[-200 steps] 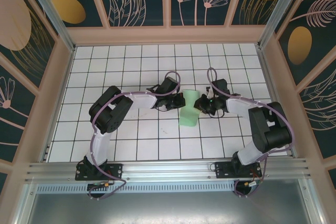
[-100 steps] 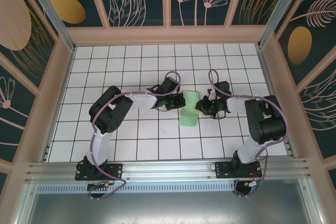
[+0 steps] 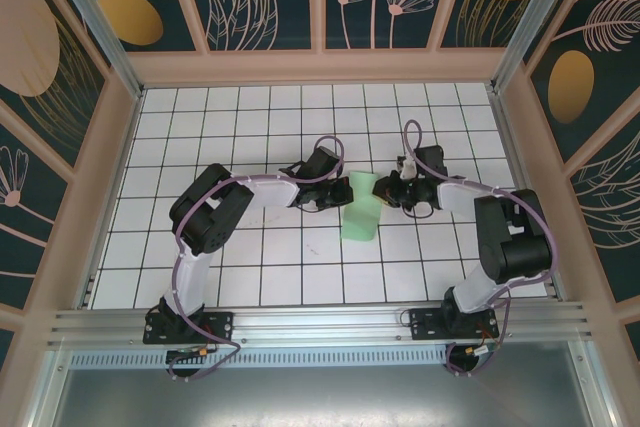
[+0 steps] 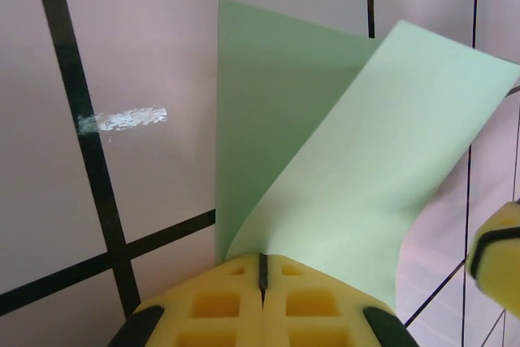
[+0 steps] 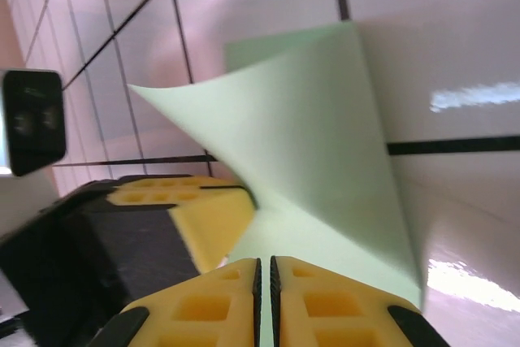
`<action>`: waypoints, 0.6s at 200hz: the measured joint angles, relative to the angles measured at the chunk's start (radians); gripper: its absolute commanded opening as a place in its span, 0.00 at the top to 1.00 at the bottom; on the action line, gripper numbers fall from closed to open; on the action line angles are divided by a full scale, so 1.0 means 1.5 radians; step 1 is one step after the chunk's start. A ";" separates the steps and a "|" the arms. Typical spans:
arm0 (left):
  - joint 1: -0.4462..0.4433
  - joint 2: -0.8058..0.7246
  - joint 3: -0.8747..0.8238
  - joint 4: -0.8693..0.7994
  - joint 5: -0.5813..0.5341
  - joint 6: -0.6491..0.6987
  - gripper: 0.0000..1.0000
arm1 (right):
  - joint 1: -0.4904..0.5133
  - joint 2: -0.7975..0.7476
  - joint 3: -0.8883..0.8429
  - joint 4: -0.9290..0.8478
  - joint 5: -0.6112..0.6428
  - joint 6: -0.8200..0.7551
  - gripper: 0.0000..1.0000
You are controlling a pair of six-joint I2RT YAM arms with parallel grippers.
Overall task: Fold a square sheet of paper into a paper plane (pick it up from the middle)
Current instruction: Fold the square sheet of paper in half at the center of the table.
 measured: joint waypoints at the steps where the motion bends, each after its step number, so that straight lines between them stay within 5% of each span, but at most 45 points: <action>1: 0.000 0.000 0.000 0.000 0.000 0.000 0.96 | 0.000 0.001 0.001 0.000 -0.001 0.000 0.84; 120: 0.000 0.001 0.000 0.002 0.001 0.005 0.96 | -0.025 0.134 0.056 0.007 -0.020 -0.048 0.83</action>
